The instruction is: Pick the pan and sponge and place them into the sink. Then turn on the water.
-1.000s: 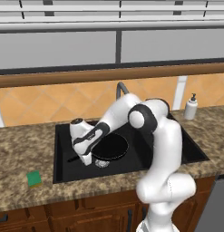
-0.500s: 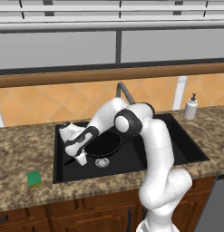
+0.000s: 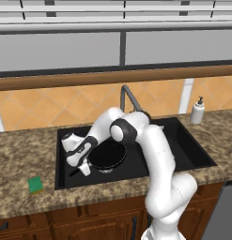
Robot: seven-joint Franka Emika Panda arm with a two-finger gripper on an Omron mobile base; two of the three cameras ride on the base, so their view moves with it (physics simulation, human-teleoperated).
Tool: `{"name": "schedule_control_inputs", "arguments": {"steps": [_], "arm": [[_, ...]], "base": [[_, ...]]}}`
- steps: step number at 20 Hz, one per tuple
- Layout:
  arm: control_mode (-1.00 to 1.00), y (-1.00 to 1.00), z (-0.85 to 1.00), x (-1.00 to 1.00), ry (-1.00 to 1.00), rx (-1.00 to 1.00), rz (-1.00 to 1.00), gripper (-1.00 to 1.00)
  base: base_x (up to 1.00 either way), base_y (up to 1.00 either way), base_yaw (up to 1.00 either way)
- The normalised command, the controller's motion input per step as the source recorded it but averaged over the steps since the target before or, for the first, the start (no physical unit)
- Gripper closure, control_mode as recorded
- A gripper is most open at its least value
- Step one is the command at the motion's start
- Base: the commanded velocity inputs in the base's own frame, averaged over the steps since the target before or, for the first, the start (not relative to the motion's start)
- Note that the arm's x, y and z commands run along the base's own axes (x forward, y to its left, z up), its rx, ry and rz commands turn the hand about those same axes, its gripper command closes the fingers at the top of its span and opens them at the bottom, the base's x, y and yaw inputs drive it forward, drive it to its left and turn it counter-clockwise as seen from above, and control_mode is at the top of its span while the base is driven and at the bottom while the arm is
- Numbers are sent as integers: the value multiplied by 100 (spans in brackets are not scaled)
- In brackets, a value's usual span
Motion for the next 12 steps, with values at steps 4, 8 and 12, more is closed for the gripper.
{"name": "schedule_control_inputs", "arguments": {"steps": [4, 8, 12], "arm": [[-100, 0, -56, 0, 0, -6, -16, 100], [-100, -1, -55, 0, 0, -5, -16, 100], [-100, -12, -55, 0, -2, -6, -14, 100]], "base": [[0, 0, 0], [0, 0, 0], [0, 0, 0]]}}
